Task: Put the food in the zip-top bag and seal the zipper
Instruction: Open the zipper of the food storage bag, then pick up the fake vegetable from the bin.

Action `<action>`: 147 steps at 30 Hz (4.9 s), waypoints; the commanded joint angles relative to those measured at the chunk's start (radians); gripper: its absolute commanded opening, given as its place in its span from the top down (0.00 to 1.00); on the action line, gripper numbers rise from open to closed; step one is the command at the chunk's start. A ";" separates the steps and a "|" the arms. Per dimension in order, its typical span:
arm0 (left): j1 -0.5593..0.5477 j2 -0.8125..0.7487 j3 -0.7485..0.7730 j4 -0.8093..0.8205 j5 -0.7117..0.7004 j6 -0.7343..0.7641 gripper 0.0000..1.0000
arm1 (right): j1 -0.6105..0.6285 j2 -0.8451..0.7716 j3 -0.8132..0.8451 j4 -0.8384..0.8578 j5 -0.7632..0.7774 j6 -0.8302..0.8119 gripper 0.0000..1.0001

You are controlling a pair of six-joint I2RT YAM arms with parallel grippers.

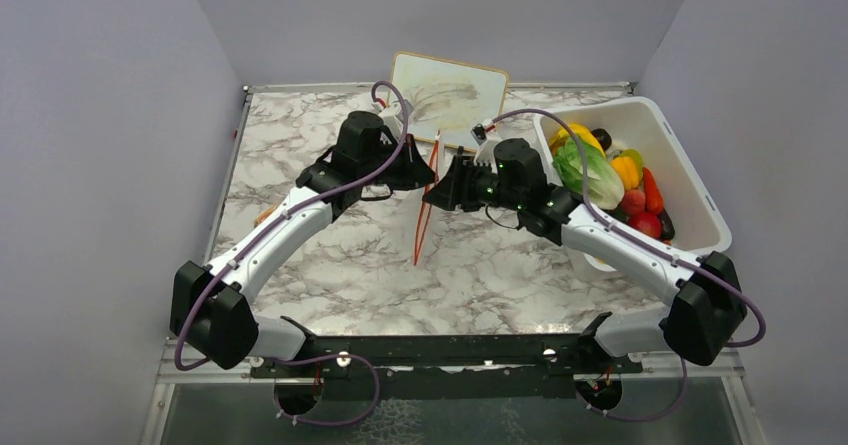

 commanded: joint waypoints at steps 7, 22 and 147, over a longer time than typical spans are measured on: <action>0.004 -0.052 -0.012 0.017 0.026 0.003 1.00 | 0.008 -0.021 -0.056 0.041 0.159 -0.033 0.65; 0.005 -0.052 0.092 -0.167 -0.115 0.183 1.00 | 0.007 -0.094 -0.089 0.015 0.371 -0.159 0.99; -0.036 0.022 0.038 -0.152 -0.403 0.482 1.00 | -0.526 0.041 0.329 -0.732 0.308 -1.169 0.04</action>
